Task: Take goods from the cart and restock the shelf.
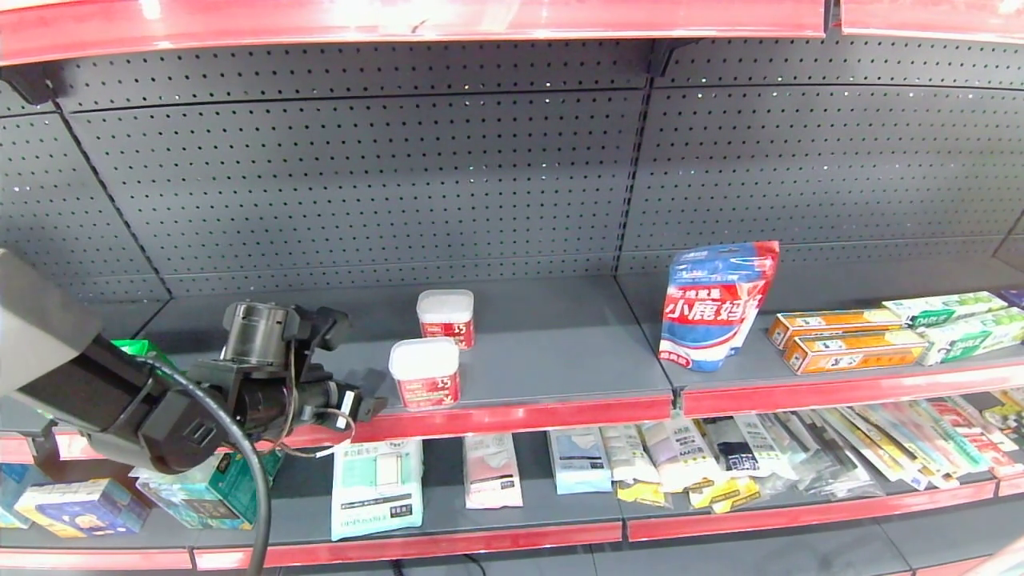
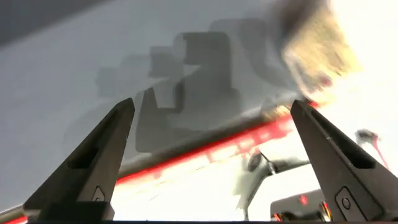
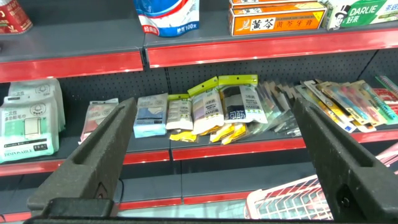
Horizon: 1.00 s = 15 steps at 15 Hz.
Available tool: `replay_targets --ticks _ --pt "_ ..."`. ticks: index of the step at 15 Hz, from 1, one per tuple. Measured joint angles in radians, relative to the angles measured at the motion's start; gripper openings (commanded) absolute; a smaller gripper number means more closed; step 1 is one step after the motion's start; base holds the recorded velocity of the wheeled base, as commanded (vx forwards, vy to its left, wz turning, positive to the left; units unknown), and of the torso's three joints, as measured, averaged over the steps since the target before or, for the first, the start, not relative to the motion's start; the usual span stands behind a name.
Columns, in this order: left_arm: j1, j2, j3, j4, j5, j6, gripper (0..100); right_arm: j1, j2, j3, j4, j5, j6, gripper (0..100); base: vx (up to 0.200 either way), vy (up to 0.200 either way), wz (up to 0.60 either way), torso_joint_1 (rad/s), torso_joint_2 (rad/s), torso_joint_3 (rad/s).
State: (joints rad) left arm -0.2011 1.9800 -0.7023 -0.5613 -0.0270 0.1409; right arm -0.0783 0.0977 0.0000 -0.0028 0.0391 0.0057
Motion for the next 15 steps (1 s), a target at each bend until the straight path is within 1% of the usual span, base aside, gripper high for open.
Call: replay_targets --ticks 3,9,15 --pt "-0.007 -0.009 0.003 0.0 -0.028 0.0 100 0.0 0.0 0.0 0.0 0.001 0.0 100 0.0 0.0 0.0 0.0 0.0 0.0" --pt "-0.031 0.016 -0.006 -0.001 -0.029 0.001 100 0.0 0.0 0.0 0.0 0.0 0.0 100 0.0 0.0 0.0 0.0 0.0 0.0" --pt "-0.052 0.053 -0.055 -0.001 -0.029 -0.003 100 0.0 0.0 0.0 0.0 0.001 0.0 100 0.0 0.0 0.0 0.0 0.0 0.0"
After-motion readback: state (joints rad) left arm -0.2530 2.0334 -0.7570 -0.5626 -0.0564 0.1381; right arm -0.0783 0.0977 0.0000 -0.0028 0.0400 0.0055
